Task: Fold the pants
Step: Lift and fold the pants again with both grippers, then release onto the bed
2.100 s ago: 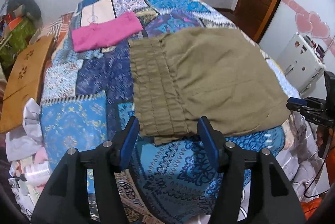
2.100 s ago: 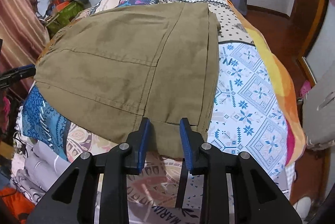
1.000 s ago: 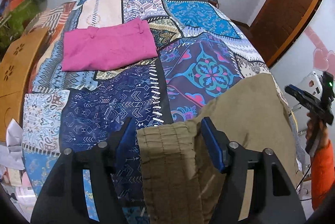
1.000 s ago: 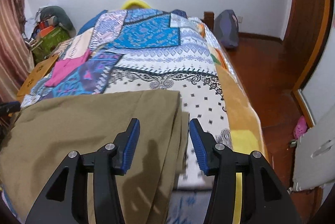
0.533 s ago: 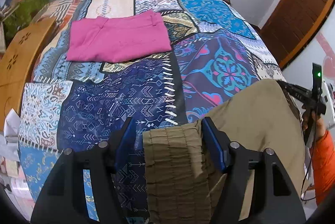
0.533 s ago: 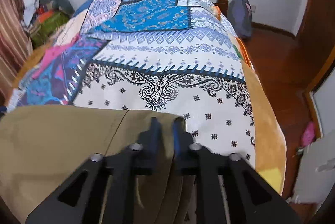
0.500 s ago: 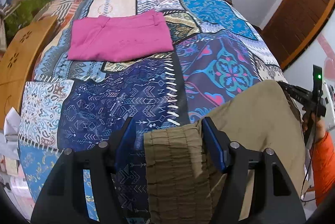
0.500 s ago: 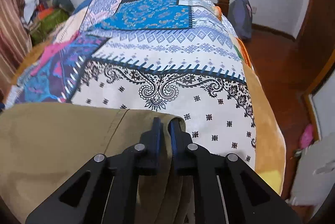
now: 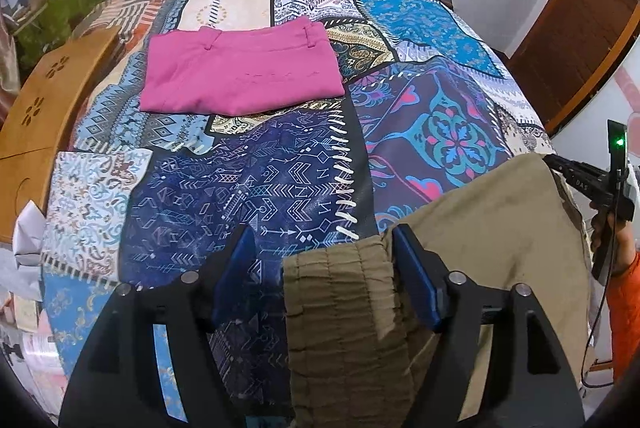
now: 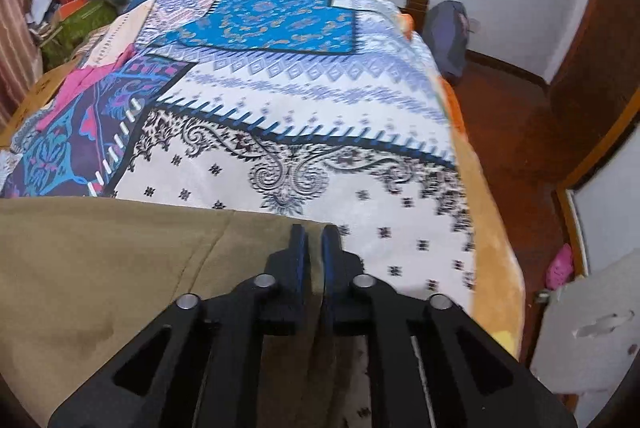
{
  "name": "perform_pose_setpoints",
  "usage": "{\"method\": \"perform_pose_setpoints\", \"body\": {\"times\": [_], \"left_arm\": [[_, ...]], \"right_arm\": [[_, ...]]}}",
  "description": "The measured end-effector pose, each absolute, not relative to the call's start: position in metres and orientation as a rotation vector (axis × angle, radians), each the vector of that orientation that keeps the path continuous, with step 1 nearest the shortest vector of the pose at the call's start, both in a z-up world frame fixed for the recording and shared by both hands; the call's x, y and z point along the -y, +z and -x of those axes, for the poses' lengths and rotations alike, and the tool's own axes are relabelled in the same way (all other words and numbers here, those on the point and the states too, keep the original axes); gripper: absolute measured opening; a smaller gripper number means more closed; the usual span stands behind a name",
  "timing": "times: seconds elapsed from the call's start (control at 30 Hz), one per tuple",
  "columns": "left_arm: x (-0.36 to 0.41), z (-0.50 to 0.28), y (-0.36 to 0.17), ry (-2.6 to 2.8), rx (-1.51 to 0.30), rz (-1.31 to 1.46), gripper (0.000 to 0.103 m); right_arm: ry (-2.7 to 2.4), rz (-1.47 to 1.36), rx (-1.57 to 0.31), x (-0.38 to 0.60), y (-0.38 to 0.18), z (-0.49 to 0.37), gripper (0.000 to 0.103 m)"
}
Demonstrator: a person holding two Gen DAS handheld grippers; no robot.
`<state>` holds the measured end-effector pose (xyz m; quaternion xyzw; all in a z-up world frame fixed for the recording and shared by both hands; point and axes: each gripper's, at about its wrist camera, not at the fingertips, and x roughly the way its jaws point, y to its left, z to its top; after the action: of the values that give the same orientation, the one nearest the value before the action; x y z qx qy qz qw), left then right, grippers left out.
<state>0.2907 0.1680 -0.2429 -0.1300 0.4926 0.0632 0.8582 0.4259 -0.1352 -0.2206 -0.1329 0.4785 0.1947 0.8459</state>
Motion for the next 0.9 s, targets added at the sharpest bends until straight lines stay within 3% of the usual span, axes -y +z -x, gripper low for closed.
{"method": "perform_pose_setpoints", "body": {"times": [0.13,0.2,0.5,0.7,0.9], "left_arm": [[-0.162,-0.274,-0.216,0.142,-0.995,0.207,0.072],[-0.161,-0.265,-0.202,0.142,-0.971,0.190,0.072],[-0.145,-0.207,-0.132,0.104,-0.822,0.178,0.073],[-0.122,-0.164,-0.110,0.071,-0.769,0.113,0.073],[-0.105,-0.132,-0.120,0.011,-0.796,0.155,0.073]], "right_arm": [[0.428,0.257,-0.981,0.146,-0.185,-0.409,0.016],[0.437,0.249,-0.947,0.149,-0.167,-0.397,0.024],[0.526,0.188,-0.738,0.147,-0.077,-0.312,0.036],[0.579,0.160,-0.655,0.136,-0.056,-0.263,0.042],[0.600,0.171,-0.609,0.122,-0.060,-0.216,0.044]]}}
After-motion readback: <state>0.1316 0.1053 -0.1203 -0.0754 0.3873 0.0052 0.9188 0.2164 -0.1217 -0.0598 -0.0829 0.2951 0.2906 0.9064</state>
